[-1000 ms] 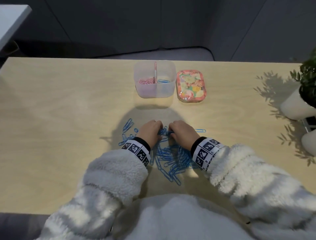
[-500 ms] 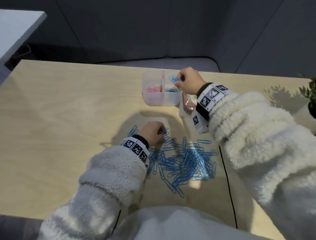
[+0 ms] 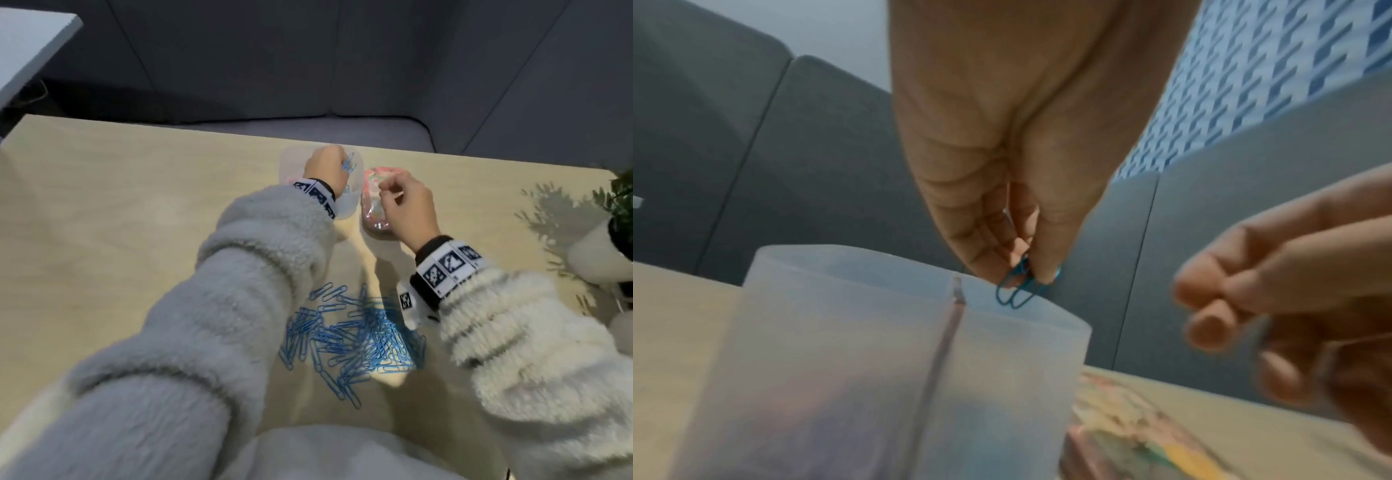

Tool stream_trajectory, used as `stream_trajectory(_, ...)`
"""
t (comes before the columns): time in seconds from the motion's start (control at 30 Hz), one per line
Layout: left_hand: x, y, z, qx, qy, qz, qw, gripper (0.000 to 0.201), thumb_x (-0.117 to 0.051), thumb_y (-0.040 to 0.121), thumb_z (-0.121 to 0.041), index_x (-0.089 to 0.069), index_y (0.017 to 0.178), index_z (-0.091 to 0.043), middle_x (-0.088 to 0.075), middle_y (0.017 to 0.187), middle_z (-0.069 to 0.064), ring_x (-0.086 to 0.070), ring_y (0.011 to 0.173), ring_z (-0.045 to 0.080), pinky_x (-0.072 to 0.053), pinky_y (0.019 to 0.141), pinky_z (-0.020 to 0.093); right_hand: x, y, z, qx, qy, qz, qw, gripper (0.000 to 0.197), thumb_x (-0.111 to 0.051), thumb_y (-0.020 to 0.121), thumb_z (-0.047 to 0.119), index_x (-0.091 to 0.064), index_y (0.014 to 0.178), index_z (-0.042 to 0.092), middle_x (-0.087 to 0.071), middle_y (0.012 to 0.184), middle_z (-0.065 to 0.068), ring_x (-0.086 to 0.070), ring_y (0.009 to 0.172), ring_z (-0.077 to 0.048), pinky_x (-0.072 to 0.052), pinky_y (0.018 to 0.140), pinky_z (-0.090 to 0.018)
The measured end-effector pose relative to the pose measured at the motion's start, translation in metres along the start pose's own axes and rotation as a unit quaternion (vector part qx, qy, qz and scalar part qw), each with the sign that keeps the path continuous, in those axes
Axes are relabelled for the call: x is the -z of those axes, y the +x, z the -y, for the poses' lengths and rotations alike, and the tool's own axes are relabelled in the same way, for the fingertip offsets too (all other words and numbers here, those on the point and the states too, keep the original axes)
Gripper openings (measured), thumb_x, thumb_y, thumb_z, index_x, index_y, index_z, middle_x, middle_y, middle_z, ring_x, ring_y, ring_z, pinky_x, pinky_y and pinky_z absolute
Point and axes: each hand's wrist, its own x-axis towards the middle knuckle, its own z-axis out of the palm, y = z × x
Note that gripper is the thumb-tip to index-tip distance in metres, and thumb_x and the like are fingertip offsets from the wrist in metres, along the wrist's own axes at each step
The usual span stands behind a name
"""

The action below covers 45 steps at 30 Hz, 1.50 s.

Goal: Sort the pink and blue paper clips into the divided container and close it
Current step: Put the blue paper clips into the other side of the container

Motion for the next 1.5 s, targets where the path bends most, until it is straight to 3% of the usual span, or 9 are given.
stream_trajectory(0.2,-0.001,0.005,0.012,-0.024,0.004,0.023,0.999,0.031,-0.062,0.085,-0.016,-0.06,0.115,-0.006,-0.066,0.113,0.013,-0.06,0.107,0.031,-0.047,0.094,0.034,-0.02,-0.026,-0.022,-0.003,-0.016,0.11,0.994,0.018,-0.049,0.086,0.003,-0.061,0.083,0.016,-0.062,0.079,0.001,-0.054,0.074,-0.016,-0.035,0.063,-0.021)
stream_trajectory(0.37,0.022,-0.059,0.063,-0.064,-0.023,0.008,0.998,0.023,-0.052,0.084,-0.018,-0.066,0.098,-0.007,-0.067,0.099,0.013,-0.061,0.091,0.029,-0.041,0.076,0.027,-0.041,-0.039,-0.022,0.0,-0.068,0.211,0.975,0.023,-0.048,0.087,0.005,-0.065,0.104,0.004,-0.068,0.105,-0.012,-0.06,0.097,-0.026,-0.048,0.086,-0.034)
stream_trajectory(0.5,0.03,-0.119,0.132,0.048,0.094,0.146,0.984,0.028,-0.06,0.087,-0.023,-0.061,0.111,-0.009,-0.058,0.109,0.012,-0.059,0.097,0.028,-0.043,0.079,0.03,-0.066,-0.046,-0.005,0.038,-0.115,0.264,0.957,0.027,-0.046,0.089,0.008,-0.061,0.111,0.007,-0.063,0.116,-0.012,-0.057,0.107,-0.028,-0.046,0.093,-0.039)
stream_trajectory(0.7,0.026,-0.179,0.17,0.13,0.077,0.168,0.974,0.076,-0.084,0.055,-0.047,-0.05,0.113,-0.013,-0.048,0.106,0.008,-0.05,0.084,0.019,-0.048,0.083,0.034,-0.122,-0.066,0.037,0.246,-0.206,0.373,0.87,0.042,-0.043,0.094,0.011,-0.042,0.136,0.01,-0.041,0.142,-0.01,-0.037,0.128,-0.03,-0.038,0.102,-0.044)
stream_trajectory(0.87,0.005,-0.196,0.156,0.103,0.056,0.113,0.987,0.055,-0.079,0.068,-0.032,-0.052,0.11,-0.008,-0.051,0.107,0.011,-0.053,0.096,0.027,-0.041,0.08,0.032,-0.138,-0.085,0.037,0.322,-0.278,0.412,0.805,0.042,-0.041,0.095,0.023,-0.04,0.137,0.016,-0.037,0.146,-0.008,-0.034,0.132,-0.029,-0.035,0.106,-0.044)
stream_trajectory(1.0,-0.008,-0.197,0.14,0.073,0.021,0.101,0.992,0.03,-0.064,0.082,-0.013,-0.057,0.111,-0.007,-0.057,0.108,0.012,-0.058,0.097,0.025,-0.041,0.079,0.024,-0.116,-0.095,0.017,0.318,-0.285,0.383,0.819,0.038,-0.04,0.096,0.026,-0.046,0.131,0.015,-0.043,0.136,-0.01,-0.039,0.121,-0.032,-0.039,0.101,-0.044)
stream_trajectory(1.13,-0.017,-0.195,0.126,0.041,0.05,0.113,0.991,0.033,-0.062,0.082,-0.018,-0.056,0.113,-0.009,-0.056,0.109,0.011,-0.058,0.099,0.027,-0.043,0.084,0.031,-0.096,-0.102,0.006,0.281,-0.304,0.389,0.823,0.051,-0.053,0.088,0.041,-0.045,0.132,0.017,-0.043,0.132,-0.009,-0.038,0.12,-0.03,-0.038,0.099,-0.042)
stream_trajectory(1.33,-0.025,-0.187,0.111,-0.005,0.132,0.148,0.98,0.021,-0.049,0.09,-0.012,-0.056,0.108,-0.003,-0.056,0.11,0.017,-0.054,0.101,0.034,-0.041,0.084,0.04,-0.089,-0.11,0.005,0.182,-0.247,0.351,0.885,0.028,-0.052,0.089,0.012,-0.058,0.116,0.013,-0.053,0.116,-0.012,-0.046,0.113,-0.031,-0.042,0.086,-0.04)
stream_trajectory(1.5,-0.027,-0.18,0.107,-0.037,0.178,0.169,0.969,0.022,-0.045,0.093,-0.009,-0.056,0.11,-0.001,-0.057,0.111,0.019,-0.056,0.1,0.034,-0.042,0.083,0.041,-0.079,-0.102,-0.006,0.129,-0.223,0.36,0.897,0.023,-0.05,0.088,0.003,-0.06,0.108,0.003,-0.059,0.114,-0.016,-0.053,0.109,-0.033,-0.04,0.088,-0.036)
